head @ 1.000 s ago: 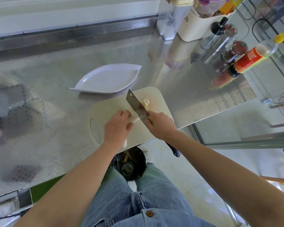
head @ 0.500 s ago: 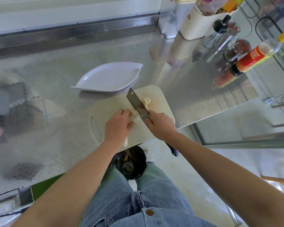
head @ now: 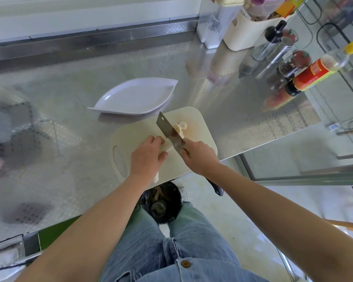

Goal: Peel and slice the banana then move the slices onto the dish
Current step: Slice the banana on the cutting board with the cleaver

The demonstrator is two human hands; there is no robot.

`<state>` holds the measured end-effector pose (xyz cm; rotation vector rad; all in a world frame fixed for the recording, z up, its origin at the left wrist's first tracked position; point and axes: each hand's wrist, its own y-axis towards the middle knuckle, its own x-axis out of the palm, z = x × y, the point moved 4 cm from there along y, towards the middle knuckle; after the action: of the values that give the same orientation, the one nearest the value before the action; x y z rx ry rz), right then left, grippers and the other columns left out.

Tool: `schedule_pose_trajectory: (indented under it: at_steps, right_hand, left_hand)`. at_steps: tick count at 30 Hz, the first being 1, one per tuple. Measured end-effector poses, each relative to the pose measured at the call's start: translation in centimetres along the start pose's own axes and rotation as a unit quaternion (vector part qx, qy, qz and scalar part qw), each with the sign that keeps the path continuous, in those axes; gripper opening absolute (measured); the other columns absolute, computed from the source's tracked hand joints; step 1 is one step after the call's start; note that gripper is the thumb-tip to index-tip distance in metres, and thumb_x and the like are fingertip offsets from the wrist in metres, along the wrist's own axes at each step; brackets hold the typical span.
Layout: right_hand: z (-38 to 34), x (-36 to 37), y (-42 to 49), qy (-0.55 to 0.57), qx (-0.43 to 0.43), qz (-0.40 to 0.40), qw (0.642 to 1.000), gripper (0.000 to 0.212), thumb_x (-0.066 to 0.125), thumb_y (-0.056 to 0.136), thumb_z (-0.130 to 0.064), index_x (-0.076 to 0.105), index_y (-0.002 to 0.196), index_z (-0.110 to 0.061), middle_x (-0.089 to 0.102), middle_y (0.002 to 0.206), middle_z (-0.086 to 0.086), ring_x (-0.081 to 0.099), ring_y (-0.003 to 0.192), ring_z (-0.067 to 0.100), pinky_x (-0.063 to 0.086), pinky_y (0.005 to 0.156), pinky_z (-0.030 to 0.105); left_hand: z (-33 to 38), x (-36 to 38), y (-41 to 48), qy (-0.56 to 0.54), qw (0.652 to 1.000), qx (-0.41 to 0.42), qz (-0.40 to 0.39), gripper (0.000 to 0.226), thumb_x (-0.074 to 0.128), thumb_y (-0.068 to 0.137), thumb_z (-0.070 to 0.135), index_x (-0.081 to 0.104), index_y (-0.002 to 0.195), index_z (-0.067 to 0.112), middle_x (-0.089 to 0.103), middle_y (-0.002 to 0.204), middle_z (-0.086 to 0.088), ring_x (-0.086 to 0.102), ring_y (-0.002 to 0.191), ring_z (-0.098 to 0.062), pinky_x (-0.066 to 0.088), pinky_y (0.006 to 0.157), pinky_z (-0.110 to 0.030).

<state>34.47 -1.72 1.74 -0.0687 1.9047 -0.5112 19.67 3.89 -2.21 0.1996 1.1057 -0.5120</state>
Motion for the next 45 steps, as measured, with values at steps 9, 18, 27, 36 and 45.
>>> schedule_pose_trajectory:
  at_steps: [9,18,27,36,45]
  right_hand:
    - [-0.2,1.4,0.5,0.010,0.009,-0.025,1.000,0.014,0.039,0.098,-0.026,0.041,0.092,-0.014,0.049,0.073,0.008,0.047,0.065,0.030,0.029,0.054,0.030]
    - [0.2,-1.2,-0.3,0.042,-0.010,0.038,0.998,0.022,0.042,0.097,-0.032,0.051,0.098,-0.013,0.058,0.073,0.011,0.052,0.064,0.033,0.040,0.055,0.032]
    - [0.0,-0.1,-0.1,0.024,-0.002,0.011,1.000,0.020,0.040,0.097,-0.027,0.048,0.094,-0.009,0.046,0.064,0.004,0.048,0.062,0.030,0.024,0.048,0.028]
    - [0.3,2.0,0.5,0.031,0.011,-0.021,0.999,0.018,0.040,0.098,-0.026,0.042,0.090,-0.011,0.043,0.064,0.003,0.048,0.063,0.029,0.026,0.049,0.028]
    - [0.1,-1.1,0.0,0.064,-0.010,0.035,0.997,0.021,0.042,0.095,-0.030,0.051,0.094,-0.011,0.062,0.071,0.011,0.054,0.064,0.033,0.044,0.057,0.035]
  left_hand:
    - [0.0,-0.1,-0.1,-0.008,1.000,0.000,0.000,0.027,0.064,0.087,0.033,0.056,0.109,0.020,0.055,0.098,0.000,0.057,0.084,-0.022,0.044,0.059,-0.033]
    - [-0.4,-0.4,-0.7,0.011,1.000,-0.006,0.005,0.032,0.061,0.086,0.038,0.055,0.109,0.016,0.057,0.099,0.000,0.058,0.081,-0.021,0.046,0.056,-0.032]
    - [-0.3,-0.2,-0.5,0.000,1.000,-0.007,0.002,0.029,0.063,0.086,0.034,0.055,0.107,0.016,0.057,0.100,0.000,0.057,0.083,-0.021,0.043,0.057,-0.032]
    - [-0.4,-0.2,-0.4,-0.016,1.000,-0.015,-0.001,0.029,0.065,0.086,0.033,0.056,0.108,0.016,0.057,0.099,0.001,0.058,0.083,-0.020,0.049,0.063,-0.035]
    - [-0.3,-0.2,-0.4,0.013,1.000,-0.003,-0.003,0.028,0.062,0.086,0.033,0.056,0.106,0.015,0.057,0.099,-0.001,0.057,0.081,-0.020,0.042,0.056,-0.030]
